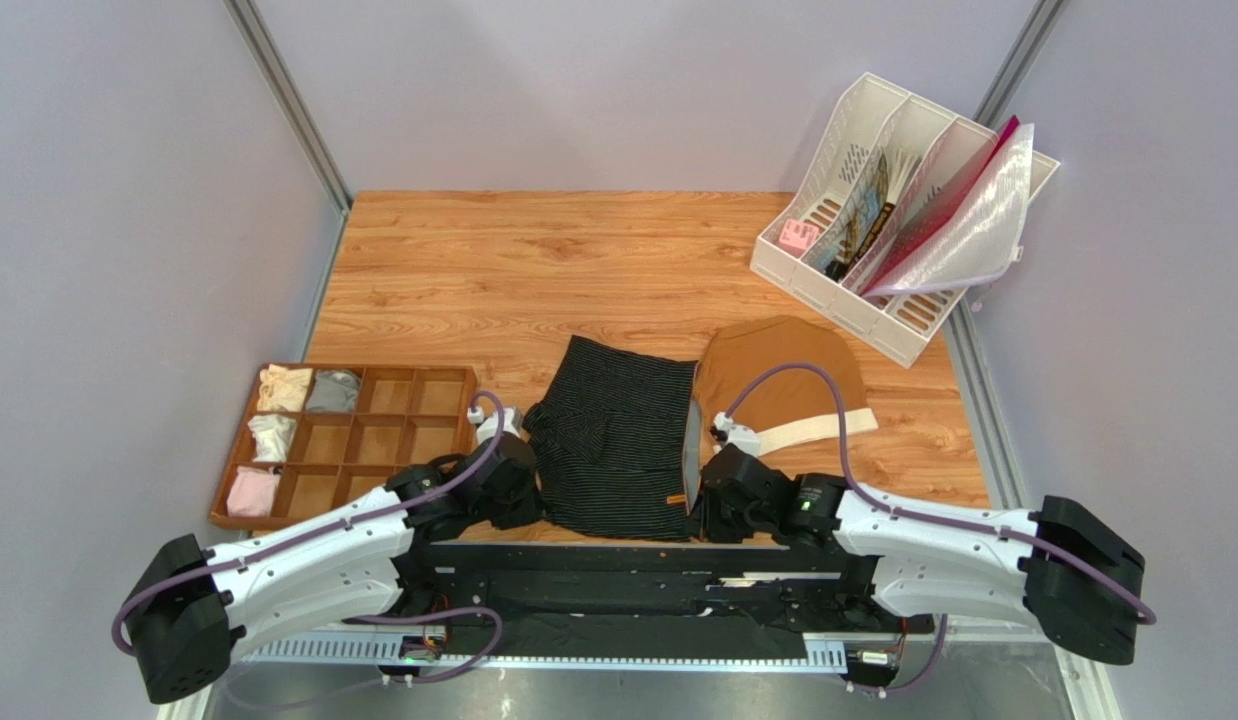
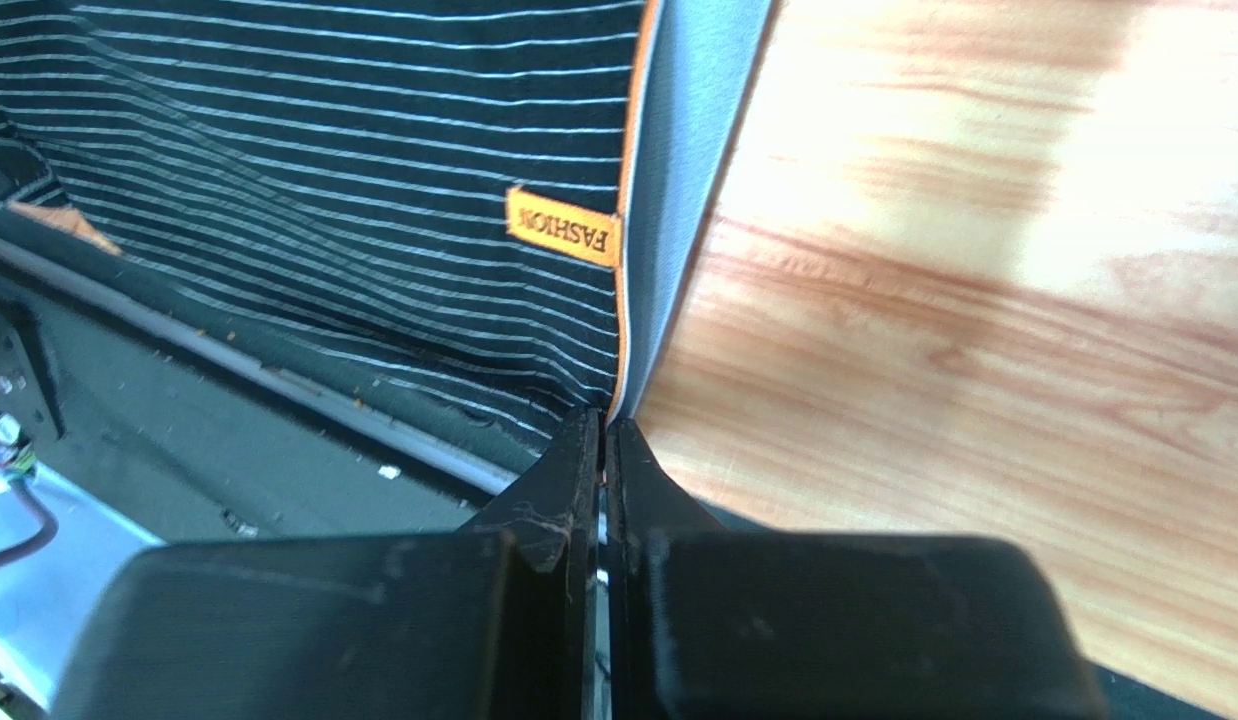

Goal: Roll the underwear
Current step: Fold the underwear at the center of the board.

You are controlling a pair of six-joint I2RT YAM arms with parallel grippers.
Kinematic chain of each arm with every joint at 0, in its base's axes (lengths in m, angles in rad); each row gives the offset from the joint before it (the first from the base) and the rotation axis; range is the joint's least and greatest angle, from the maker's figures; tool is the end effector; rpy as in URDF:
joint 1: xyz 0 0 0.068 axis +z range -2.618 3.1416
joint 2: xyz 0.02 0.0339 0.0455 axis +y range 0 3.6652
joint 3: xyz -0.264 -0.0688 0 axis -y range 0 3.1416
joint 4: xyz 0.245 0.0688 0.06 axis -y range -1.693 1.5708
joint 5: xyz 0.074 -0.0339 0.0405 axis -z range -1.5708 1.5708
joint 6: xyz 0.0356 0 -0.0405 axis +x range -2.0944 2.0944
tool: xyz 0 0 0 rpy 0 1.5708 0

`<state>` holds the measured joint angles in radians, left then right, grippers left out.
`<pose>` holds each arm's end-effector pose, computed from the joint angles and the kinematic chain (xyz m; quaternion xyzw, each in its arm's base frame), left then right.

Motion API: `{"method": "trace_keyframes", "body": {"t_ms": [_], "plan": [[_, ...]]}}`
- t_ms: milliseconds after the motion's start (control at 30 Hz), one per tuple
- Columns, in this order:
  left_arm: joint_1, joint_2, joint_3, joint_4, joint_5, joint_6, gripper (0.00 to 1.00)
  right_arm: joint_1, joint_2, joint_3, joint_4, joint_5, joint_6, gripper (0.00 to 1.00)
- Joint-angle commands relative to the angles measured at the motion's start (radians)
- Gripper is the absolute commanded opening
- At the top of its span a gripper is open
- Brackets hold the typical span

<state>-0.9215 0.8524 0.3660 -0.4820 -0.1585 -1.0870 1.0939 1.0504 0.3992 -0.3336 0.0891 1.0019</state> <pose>0.0968 -0.1182 0.1608 -0.1021 0.9468 -0.2090 0.2225 0.0857 0.1589 0.1506 -0.0311 0.9560 0.2287 0.1810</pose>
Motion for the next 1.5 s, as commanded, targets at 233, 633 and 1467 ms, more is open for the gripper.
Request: {"method": "trace_keyframes", "body": {"t_ms": [233,633,1467], "plan": [[0.003,-0.001,0.174,-0.032,-0.065,0.068,0.00,-0.011,-0.081,0.194,-0.120,0.130,-0.105,0.00],[0.168,0.175,0.326,0.082,0.017,0.265,0.00,-0.216,0.026,0.294,-0.055,0.077,-0.262,0.00],[0.490,0.824,0.861,0.053,0.250,0.584,0.00,-0.603,0.560,0.667,0.061,-0.146,-0.493,0.00]]}}
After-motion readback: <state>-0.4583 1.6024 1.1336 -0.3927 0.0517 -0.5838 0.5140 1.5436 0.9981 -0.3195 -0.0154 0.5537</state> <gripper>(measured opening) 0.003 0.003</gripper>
